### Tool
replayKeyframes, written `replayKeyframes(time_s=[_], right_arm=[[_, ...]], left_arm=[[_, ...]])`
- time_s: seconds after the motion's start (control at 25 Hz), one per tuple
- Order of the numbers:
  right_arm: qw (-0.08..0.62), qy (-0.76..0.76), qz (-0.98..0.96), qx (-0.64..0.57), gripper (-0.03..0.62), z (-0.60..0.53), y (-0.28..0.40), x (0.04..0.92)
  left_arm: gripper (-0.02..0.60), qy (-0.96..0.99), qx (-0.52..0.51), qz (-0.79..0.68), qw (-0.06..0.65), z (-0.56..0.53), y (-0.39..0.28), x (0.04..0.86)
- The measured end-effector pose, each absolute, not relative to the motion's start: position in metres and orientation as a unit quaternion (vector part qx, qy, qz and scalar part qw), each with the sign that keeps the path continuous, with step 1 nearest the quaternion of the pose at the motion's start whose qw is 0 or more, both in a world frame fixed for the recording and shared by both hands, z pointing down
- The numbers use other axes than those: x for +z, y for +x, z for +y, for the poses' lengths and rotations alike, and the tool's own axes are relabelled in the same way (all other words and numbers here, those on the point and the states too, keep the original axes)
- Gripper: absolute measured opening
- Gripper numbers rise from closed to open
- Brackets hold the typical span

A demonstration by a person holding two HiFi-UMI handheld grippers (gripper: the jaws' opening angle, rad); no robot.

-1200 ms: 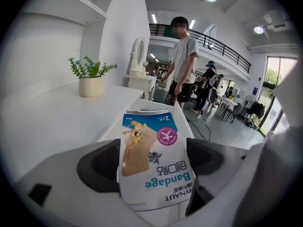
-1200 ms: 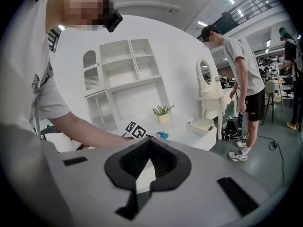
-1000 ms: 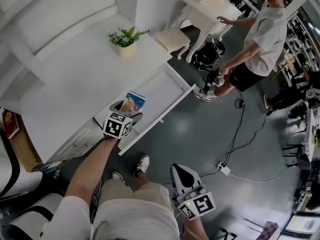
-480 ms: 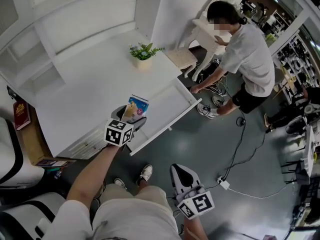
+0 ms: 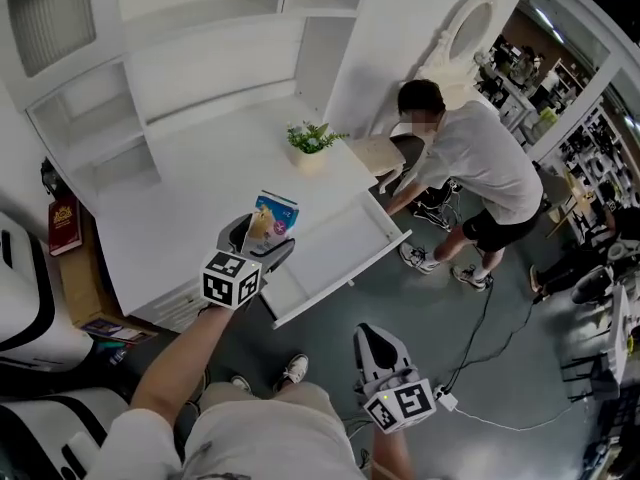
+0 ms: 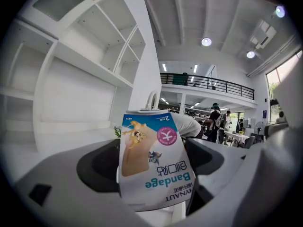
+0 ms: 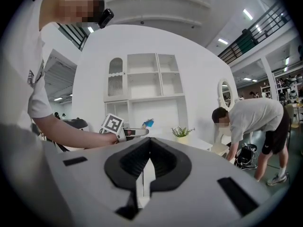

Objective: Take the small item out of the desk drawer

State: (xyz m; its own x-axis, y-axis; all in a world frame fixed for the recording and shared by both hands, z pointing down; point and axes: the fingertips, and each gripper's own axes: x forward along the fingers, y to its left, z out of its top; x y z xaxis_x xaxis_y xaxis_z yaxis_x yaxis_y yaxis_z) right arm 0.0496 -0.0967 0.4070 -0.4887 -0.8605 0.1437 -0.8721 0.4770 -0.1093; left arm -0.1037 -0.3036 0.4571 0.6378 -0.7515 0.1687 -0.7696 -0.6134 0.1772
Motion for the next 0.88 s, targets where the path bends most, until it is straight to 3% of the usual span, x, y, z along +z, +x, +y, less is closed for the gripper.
replayKeyframes(time_s=[0.88], right_arm=[[0.016,0.528,-0.848,0.032,0.009,-0.142,0.084,0.364]], left_arm=[[0.443,0.862,-0.097,-0.497,0.008,-0.254,-0.207,0.319]])
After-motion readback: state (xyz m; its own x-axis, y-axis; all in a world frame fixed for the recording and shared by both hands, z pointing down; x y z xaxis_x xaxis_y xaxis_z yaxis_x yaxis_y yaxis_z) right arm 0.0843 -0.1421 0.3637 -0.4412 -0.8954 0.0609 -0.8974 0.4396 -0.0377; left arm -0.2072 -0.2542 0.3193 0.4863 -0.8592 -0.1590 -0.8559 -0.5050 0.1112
